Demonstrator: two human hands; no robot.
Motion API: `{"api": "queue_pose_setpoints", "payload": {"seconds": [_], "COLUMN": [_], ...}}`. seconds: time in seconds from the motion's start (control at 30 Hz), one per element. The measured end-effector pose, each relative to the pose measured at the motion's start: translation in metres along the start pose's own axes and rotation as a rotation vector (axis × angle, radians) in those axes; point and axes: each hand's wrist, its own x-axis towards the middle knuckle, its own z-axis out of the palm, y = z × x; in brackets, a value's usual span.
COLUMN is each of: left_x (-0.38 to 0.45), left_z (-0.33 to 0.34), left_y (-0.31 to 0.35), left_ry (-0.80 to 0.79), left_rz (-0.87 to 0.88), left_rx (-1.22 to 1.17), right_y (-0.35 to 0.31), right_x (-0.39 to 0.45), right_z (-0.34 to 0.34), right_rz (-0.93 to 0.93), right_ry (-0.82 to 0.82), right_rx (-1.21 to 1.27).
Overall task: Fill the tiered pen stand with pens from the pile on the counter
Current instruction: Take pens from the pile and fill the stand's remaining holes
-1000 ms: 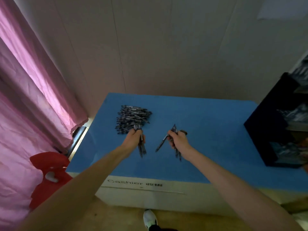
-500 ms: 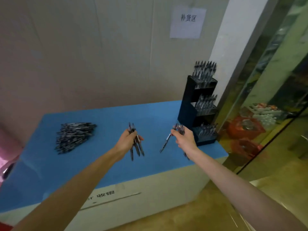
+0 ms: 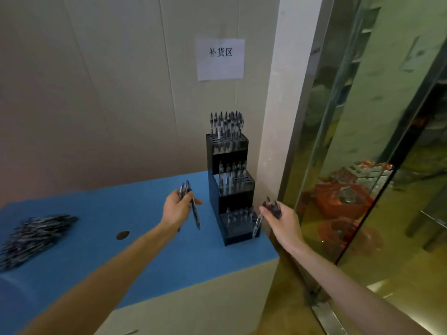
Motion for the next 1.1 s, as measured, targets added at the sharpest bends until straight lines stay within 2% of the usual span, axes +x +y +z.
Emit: {"api": "queue_pose_setpoints", "payload": {"seconds": [0.17,0.37,0.57,0.7,0.83,0.97,1.1], "left_x": [0.018,0.048,0.098,0.141,0.174,0.185,0.188], "left_z": [0.051,0.079,0.092,0.103,0.108,0.108,0.108], "left_y": [0.044,0.108,0.123,0.116,0.104,0.093,0.083], "left_ry": [0.085,0.178,0.120,0.109,0.016,-0.097,-0.153], "left_rz": [0.102,0.253,0.356,0.301,0.251,0.276,0.329], "left_rx": [-0.029,-0.018,0.082,0.141,0.244,0.329,0.443], "right_y": [-0.001,-0.027,-0.028,-0.021,-0.020,-0.019,-0.016], "right_x": [0.054,0.130,0.194,0.229,0.253,0.272,0.280], "right_z": [-0.050,-0.061,-0.038,-0.022,-0.012,-0.006,-0.007], "right_rz": [-0.097,-0.309,-0.497,-0.516,-0.544,-0.480,-0.524], "right_ry": [0.017,-0.007,-0.076,-0.161,-0.263,-0.339,-0.431], "right_rx": [0.008,-0.007,-0.121,-0.199,-0.244,-0.175,-0.159]}}
